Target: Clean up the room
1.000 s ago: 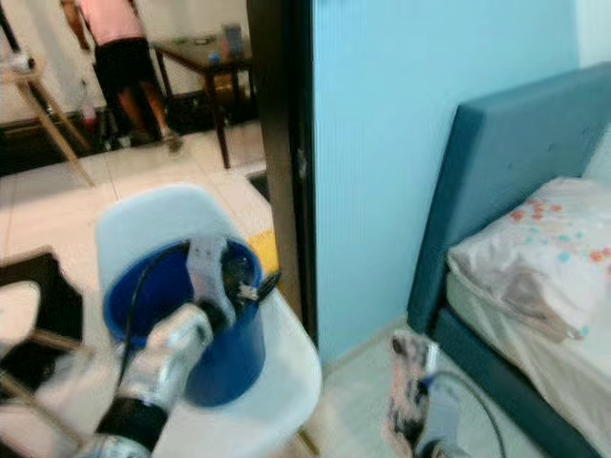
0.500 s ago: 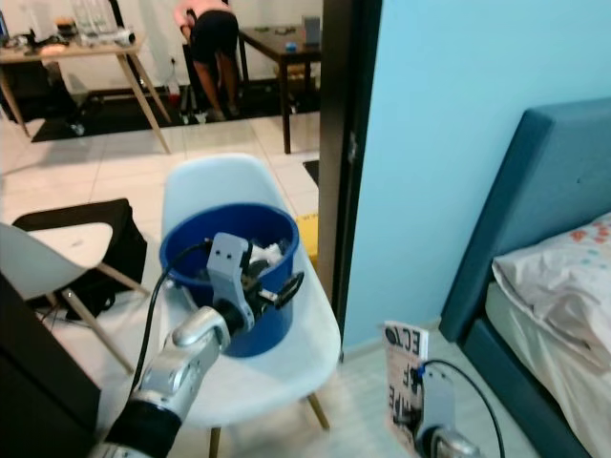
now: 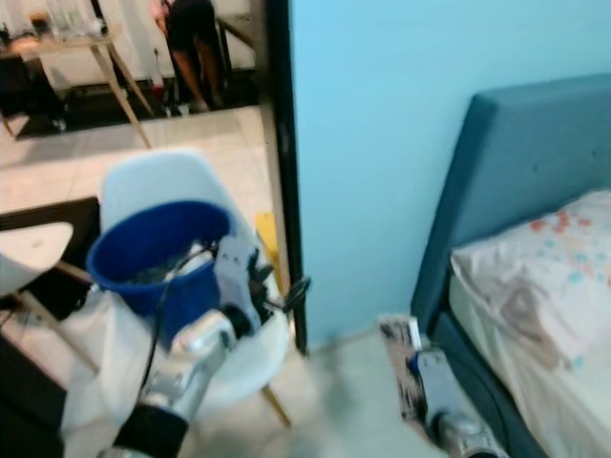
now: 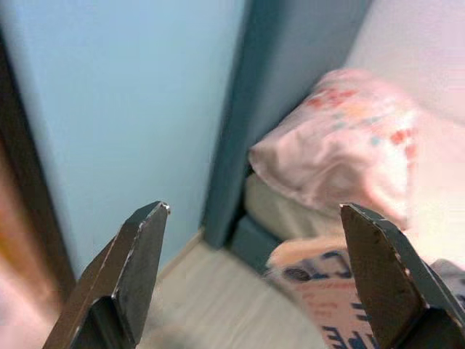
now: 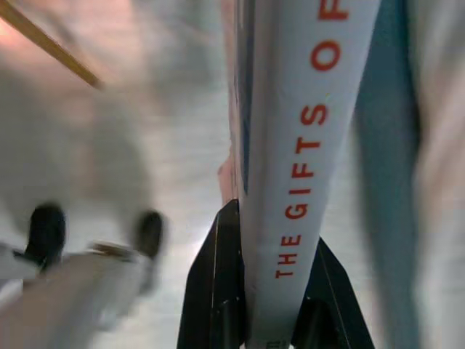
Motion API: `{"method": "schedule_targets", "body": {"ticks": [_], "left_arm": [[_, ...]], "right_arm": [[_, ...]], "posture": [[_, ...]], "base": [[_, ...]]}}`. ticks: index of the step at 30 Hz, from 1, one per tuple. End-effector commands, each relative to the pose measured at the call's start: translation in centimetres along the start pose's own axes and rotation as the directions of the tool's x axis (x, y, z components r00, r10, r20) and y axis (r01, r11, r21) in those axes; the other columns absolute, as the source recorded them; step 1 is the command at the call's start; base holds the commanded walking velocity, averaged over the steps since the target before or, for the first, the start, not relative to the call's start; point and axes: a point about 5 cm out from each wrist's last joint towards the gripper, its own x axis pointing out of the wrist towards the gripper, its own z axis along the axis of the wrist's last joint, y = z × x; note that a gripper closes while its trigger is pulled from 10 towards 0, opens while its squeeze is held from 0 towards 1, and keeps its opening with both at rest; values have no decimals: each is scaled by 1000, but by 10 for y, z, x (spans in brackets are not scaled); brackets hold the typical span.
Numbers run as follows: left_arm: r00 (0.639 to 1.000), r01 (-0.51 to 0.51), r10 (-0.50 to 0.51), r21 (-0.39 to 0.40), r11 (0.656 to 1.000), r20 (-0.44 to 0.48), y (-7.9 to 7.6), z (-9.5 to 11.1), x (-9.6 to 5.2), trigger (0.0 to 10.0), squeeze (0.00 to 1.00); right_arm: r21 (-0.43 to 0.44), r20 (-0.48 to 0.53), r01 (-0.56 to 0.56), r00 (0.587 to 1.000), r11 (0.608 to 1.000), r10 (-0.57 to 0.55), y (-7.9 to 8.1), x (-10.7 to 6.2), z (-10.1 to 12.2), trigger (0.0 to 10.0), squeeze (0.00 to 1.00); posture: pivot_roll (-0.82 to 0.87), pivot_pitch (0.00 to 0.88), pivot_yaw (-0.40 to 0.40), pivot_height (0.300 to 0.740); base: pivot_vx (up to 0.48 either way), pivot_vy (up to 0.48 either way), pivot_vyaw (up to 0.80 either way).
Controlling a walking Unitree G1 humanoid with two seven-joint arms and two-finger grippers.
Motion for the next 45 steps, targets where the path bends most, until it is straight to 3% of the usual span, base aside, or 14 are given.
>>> {"method": "schedule_targets", "body": {"ticks": [1,6,9,11,17,19,22,27,28,33,36,45], "left_arm": [[999,-28,27,-15,999,-35,7,-8,-7,10000,0],[999,-27,27,-20,999,-44,7,-11,-8,10000,0],[998,-25,24,-26,999,-52,7,-12,-9,10000,0],[998,-23,21,-31,999,-59,7,-14,-9,10000,0],[998,-24,22,-32,999,-64,7,-15,-10,10000,0],[998,-26,23,-35,999,-65,7,-15,-10,10000,0],[998,-24,21,-37,999,-66,7,-16,-10,10000,0],[997,-31,28,-43,999,-69,7,-17,-9,10000,0],[996,-55,51,-52,997,-76,10,-19,-9,10000,0],[995,-67,63,-55,996,-77,12,-19,-9,10000,0],[994,-74,70,-50,996,-79,13,-20,-9,10000,0],[994,-70,66,-44,997,-86,12,-22,-9,10000,0]], "right_arm": [[-44,0,-32,999,999,32,7,2,5,10000,0],[-103,-29,-44,999,994,41,4,1,2,10000,0],[-171,-71,-106,993,980,95,4,0,0,10000,0],[-237,-150,-196,975,952,163,5,-2,-7,10000,0],[-267,-219,-256,955,929,200,3,-5,-14,10000,0],[-249,-308,-346,914,905,265,-1,-10,-22,10000,0],[-205,-338,-396,887,895,315,-4,-13,-24,10000,0],[-175,-355,-446,860,878,366,-8,-16,-24,10000,0],[-202,-360,-422,871,884,334,-15,-18,-23,10000,0],[-225,-351,-383,890,896,292,-21,-19,-21,10000,0],[-221,-297,-380,903,898,309,-19,-17,-14,10000,0],[-219,-263,-413,897,884,355,-9,-14,-8,10000,0]], "posture": [[-64,0,-26,740],[-68,0,-24,740],[-71,0,-22,740],[-71,0,-23,740],[-71,0,-24,740],[-72,0,-24,740],[-75,0,-26,740],[-79,0,-26,740],[-82,0,-27,740],[-83,0,-29,740],[-82,0,-29,740],[-78,0,-30,740]], "base": [[0,-480,0],[0,-480,0],[0,-480,0],[0,-480,0],[0,-480,0],[0,-480,0],[0,-480,0],[0,-474,0],[0,0,0],[0,0,0],[0,0,0],[0,0,0]]}}
